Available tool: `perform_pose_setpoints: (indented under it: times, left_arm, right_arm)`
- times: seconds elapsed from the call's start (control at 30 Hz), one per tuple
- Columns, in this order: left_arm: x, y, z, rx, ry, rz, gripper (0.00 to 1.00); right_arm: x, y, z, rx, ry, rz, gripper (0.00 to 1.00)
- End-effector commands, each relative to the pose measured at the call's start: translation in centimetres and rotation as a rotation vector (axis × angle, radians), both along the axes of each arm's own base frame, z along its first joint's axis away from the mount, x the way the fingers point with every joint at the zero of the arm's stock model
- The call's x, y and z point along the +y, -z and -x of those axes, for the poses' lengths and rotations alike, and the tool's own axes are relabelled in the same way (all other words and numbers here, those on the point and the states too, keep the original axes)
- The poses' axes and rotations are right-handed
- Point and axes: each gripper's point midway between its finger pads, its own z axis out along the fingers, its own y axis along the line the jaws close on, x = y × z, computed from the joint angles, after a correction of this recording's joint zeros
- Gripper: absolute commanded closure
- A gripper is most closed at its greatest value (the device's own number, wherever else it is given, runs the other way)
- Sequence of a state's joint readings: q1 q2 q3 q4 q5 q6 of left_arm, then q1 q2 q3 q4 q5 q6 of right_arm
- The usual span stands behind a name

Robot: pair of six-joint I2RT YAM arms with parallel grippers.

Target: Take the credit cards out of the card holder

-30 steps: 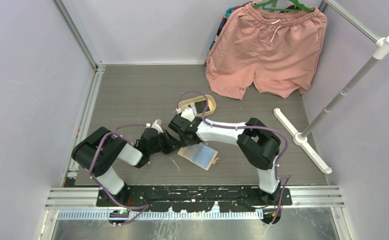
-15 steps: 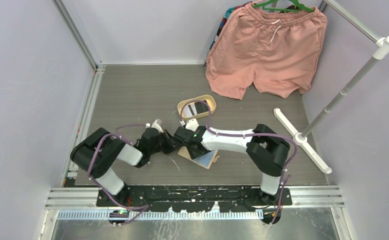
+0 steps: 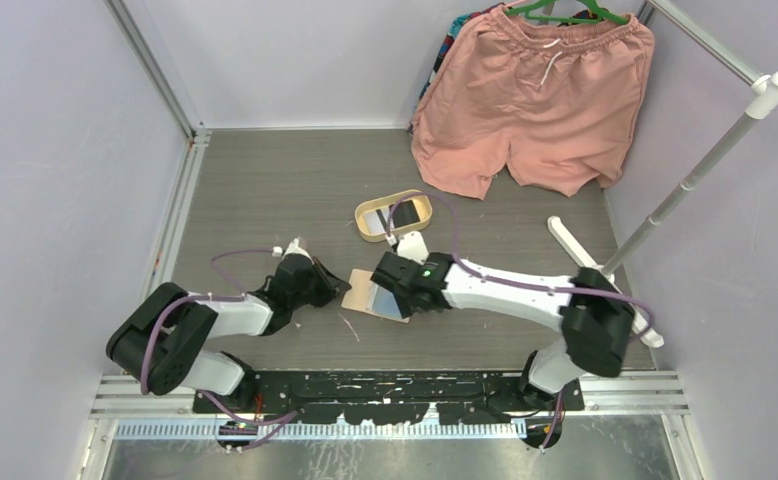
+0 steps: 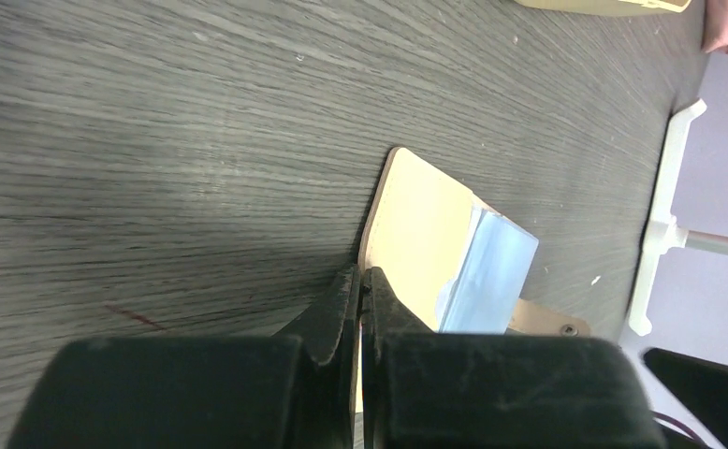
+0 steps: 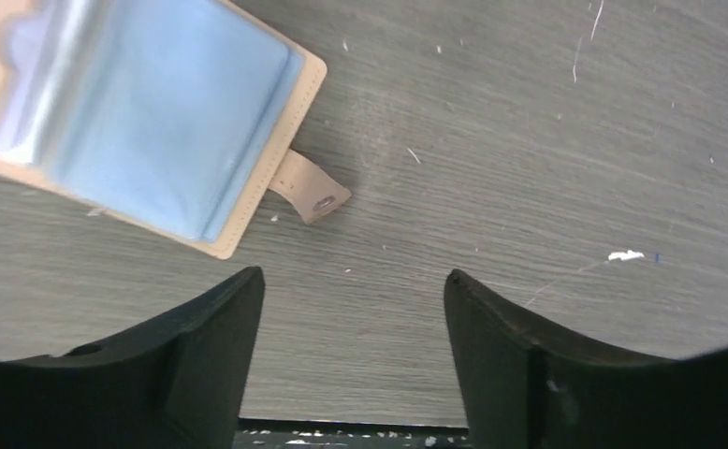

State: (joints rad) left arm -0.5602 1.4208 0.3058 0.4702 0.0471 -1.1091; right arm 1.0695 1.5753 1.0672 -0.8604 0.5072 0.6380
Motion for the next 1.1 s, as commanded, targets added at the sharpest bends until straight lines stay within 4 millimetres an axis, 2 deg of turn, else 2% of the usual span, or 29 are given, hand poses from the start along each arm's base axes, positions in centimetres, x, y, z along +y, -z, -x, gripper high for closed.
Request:
perform_pose_setpoints:
  times: [0.0,0.07,0.17,0.27,0.3,0.4,0.63,0.87,1.07]
  left_arm:
    - [5.3,5.6,4.0,0.178,-0.029,-0.269,1.0]
    - [5.6,6.0,4.4,0.187,-0.03,-0.276,1.0]
    - [5.9,6.7,4.9,0.2,-0.032,-0.286,1.0]
    - [6.1,7.2,5.1,0.21,-0.03,-0.292,1.0]
    - [6.1,7.4,5.2,0.213,-0.029,-0.295,1.0]
    - [6.3,8.2,5.5,0.226,-0.026,-0.301,1.0]
    - [6.3,10.0,6.2,0.259,-0.011,-0.304,1.0]
    - [6.1,11.0,6.3,0.276,-0.004,-0.301,1.0]
    - [6.1,11.3,6.5,0.284,-0.001,-0.303,1.0]
  right_arm:
    - [3.9,-6.9,-1.8,-0.179,-0.006,-0.364,0.19]
    - [7.1,-9.3,-1.8,-0.191,-0.052,-0.573,0.17]
    - [12.0,-11.6,-1.7,-0.132,-0.102,-0.819,0.17]
    - [15.6,-10.9,-1.9,-0.007,-0.096,-0.975,0.21]
    - [16.8,-10.5,-1.3,0.071,-0.108,-1.031,0.23]
    - [18.5,-8.9,-1.4,0.166,-0.067,-1.141,0.27]
    - [16.8,-4.2,-2.5,0.186,0.057,-1.203,0.32]
    - [14.7,-1.3,-3.4,0.1,0.102,-1.177,0.34]
    - [12.1,0.0,-5.5,0.026,0.181,-1.177,0.33]
